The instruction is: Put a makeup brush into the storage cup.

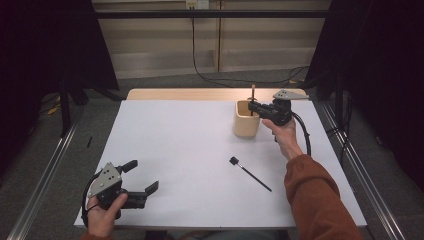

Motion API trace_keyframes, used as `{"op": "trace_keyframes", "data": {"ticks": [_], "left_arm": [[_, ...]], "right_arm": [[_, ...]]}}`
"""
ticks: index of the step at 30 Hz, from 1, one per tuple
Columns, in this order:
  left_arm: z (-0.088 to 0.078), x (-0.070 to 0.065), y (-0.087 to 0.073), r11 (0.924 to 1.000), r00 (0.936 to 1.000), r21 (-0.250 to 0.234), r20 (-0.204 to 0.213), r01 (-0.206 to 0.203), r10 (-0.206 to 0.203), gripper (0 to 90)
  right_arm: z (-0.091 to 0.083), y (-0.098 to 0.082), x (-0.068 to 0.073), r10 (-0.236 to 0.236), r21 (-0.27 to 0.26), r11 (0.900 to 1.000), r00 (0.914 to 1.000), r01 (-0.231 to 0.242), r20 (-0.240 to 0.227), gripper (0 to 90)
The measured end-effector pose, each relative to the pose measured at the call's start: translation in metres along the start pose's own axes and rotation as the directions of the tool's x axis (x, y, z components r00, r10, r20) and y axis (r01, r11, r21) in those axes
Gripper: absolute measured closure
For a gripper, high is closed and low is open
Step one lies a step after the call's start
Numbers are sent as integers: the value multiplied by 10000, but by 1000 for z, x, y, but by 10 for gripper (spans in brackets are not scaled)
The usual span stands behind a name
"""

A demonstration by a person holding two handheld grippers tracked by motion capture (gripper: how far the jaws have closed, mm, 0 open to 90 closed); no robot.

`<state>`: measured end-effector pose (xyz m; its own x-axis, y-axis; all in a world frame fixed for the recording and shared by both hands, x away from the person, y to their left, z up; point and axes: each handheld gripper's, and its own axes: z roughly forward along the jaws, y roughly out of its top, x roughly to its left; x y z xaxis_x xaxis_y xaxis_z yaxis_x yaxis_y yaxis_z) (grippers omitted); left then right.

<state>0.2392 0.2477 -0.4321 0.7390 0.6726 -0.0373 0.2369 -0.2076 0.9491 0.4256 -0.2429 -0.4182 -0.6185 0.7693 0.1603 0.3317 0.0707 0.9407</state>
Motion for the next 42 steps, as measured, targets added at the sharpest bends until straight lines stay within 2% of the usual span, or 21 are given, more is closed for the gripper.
{"op": "trace_keyframes", "data": {"ticks": [9,11,13,17,19,23,27,31,34,42], "left_arm": [[0,0,0,10000,10000,21,1,-6,6,23],[1,0,0,10000,10000,20,20,23,-23,23],[1,0,-1,10000,10000,26,15,80,-80,23],[1,0,-1,10000,10000,26,-4,68,-68,24],[1,0,-1,10000,10000,34,-4,58,-58,23],[1,0,-1,10000,10000,21,0,59,-59,23],[1,0,-1,10000,10000,2,1,19,-19,23],[1,0,0,10000,10000,-3,-24,3,-3,23],[0,1,0,10000,10000,-19,-26,4,-4,23],[0,1,0,10000,10000,-49,-10,77,-78,23]], "right_arm": [[-2,-3,-2,192,22,9998,9998,-192,-19,803],[-3,-3,-1,170,-36,9998,9998,-170,63,736],[-4,-2,-2,156,-36,9999,9998,-155,115,711],[-6,-2,-1,175,-91,9998,9997,-173,187,566],[-7,-2,-1,151,-82,9999,9996,-149,232,449],[-10,-3,-2,230,-77,9997,9993,-228,290,302],[-13,-4,-1,173,-34,9998,9994,-172,288,206],[-17,-4,1,199,-32,9998,9991,-198,375,138],[-20,-3,4,51,-36,10000,9991,-50,419,99],[-34,-5,9,2,-90,10000,9987,2,514,45]]}}
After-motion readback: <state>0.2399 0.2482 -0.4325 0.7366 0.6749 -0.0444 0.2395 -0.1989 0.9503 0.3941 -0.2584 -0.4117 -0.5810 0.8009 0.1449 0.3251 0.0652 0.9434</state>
